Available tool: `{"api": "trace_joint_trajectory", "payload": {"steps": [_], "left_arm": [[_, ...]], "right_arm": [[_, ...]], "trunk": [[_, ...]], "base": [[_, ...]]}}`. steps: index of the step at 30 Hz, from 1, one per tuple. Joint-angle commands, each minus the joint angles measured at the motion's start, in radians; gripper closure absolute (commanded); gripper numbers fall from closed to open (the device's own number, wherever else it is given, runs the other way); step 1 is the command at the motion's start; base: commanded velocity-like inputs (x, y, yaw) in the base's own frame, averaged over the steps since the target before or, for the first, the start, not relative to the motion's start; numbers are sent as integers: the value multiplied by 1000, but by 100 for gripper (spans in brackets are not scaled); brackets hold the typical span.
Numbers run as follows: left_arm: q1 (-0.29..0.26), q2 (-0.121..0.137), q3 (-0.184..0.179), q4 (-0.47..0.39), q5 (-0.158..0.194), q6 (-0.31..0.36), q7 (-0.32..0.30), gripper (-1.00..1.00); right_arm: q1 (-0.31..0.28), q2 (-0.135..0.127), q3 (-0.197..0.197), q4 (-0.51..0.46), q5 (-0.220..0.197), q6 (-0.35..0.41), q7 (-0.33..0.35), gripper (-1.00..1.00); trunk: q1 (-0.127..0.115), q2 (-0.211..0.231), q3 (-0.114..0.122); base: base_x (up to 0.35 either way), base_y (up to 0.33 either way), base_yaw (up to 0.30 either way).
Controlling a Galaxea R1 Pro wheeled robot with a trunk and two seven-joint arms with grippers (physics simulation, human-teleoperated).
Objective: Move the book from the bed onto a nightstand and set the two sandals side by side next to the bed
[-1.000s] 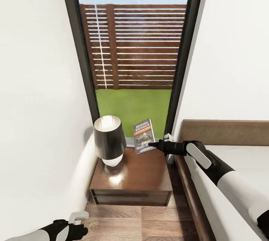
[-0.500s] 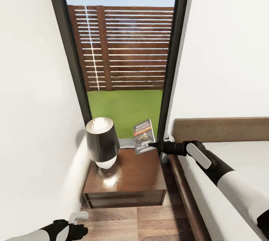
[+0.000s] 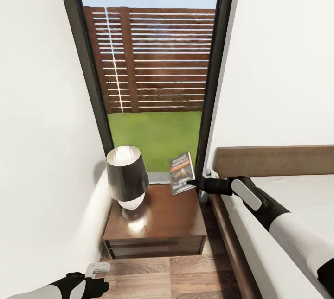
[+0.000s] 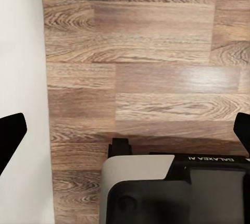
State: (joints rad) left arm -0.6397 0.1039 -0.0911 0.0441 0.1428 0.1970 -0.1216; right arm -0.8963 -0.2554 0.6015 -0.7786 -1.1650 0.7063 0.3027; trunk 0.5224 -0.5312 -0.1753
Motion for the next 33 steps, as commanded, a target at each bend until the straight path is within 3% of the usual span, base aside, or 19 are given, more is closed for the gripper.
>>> {"api": "trace_joint_trajectory", "payload": {"steps": [1, 18, 26, 29, 33], "left_arm": [[-2, 0, -9, 2, 11, 2, -4, -100], [-2, -1, -9, 0, 11, 1, -7, -100], [-2, -21, -9, 1, 11, -30, -9, -100], [-2, -27, -9, 2, 11, -50, -9, -100], [-2, -35, -9, 3, 11, -61, -9, -100]], "right_arm": [[-1, 0, 3, 6, -5, 1, 4, 100], [-1, 8, 2, 36, -10, 6, 10, 100], [-1, 9, -3, 36, -15, 6, 46, 100], [-1, 9, -3, 36, -37, 7, 60, 100], [-1, 8, -2, 36, -128, 22, 73, 100]], "trunk": [[0, -2, -2], [62, -114, -52], [92, -170, -77], [104, -191, -86], [119, -219, -99]], "base": [[0, 0, 0], [0, 0, 0], [0, 0, 0], [0, 0, 0], [0, 0, 0]]}}
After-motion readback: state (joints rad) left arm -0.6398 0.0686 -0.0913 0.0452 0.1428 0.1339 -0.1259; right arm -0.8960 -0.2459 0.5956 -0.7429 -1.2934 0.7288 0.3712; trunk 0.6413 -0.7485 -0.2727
